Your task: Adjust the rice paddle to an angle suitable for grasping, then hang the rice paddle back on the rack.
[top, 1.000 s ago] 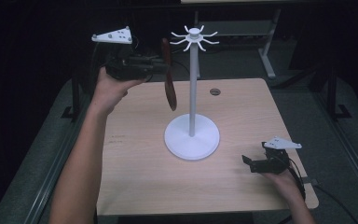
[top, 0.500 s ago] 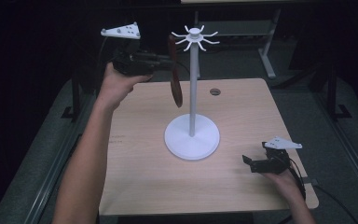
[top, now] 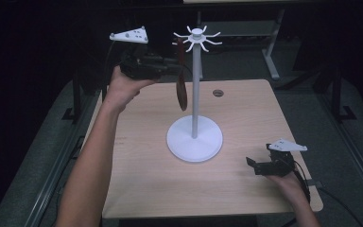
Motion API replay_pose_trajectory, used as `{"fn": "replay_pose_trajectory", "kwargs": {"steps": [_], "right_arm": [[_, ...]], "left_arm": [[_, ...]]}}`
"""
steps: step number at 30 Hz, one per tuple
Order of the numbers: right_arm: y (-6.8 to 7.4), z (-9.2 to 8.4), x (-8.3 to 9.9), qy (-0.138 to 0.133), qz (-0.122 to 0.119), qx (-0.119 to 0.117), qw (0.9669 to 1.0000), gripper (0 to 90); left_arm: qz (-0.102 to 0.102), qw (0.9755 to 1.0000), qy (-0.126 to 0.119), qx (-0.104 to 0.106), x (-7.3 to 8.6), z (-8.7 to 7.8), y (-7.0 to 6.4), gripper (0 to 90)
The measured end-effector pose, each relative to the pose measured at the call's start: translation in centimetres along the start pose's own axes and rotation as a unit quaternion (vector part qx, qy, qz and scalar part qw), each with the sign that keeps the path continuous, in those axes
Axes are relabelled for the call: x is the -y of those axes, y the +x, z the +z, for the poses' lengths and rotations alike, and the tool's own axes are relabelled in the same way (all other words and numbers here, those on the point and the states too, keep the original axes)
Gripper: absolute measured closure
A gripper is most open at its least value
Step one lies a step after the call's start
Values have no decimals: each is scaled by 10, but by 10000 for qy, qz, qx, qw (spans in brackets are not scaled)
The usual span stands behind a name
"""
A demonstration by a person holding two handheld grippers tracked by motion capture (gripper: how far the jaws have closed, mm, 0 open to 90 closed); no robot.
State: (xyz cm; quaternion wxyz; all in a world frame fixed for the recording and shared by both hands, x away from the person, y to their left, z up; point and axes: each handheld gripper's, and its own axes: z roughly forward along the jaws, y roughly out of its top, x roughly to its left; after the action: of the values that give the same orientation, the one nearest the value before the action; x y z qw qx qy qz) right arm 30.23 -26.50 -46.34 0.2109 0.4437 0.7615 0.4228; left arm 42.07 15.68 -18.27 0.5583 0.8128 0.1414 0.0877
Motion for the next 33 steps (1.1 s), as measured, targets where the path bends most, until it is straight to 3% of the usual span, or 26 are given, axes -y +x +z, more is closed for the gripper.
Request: {"fn": "replay_pose_trajectory", "kwargs": {"steps": [5, 11, 16, 22, 25, 27, 28, 33], "right_arm": [[0, -1, -1, -8, -3, 8, 10000, 7], [0, 0, 0, 7, -7, 2, 10000, 7], [0, 0, 0, -6, -5, 4, 10000, 7], [1, -1, 0, 7, -9, -13, 10000, 7], [0, -1, 0, 12, 13, -22, 10000, 7], [0, -1, 0, 17, 23, -25, 10000, 6], [0, -1, 1, 20, 7, -32, 10000, 6], [0, -3, 1, 27, 22, -42, 10000, 7]], "left_arm": [[45, 9998, 129, -138, 6, -6, -2, 526], [44, 9982, 489, -329, 21, -17, -8, 364], [-83, 9966, 660, -478, 31, -22, -9, 323], [-189, 9927, 973, -688, 52, -25, -10, 273], [-335, 9908, 1055, -782, 65, -26, -11, 249], [-347, 9903, 1090, -788, 70, -27, -11, 236], [-407, 9889, 1179, -813, 80, -26, -12, 229], [-494, 9877, 1223, -842, 100, -26, -13, 206]]}}
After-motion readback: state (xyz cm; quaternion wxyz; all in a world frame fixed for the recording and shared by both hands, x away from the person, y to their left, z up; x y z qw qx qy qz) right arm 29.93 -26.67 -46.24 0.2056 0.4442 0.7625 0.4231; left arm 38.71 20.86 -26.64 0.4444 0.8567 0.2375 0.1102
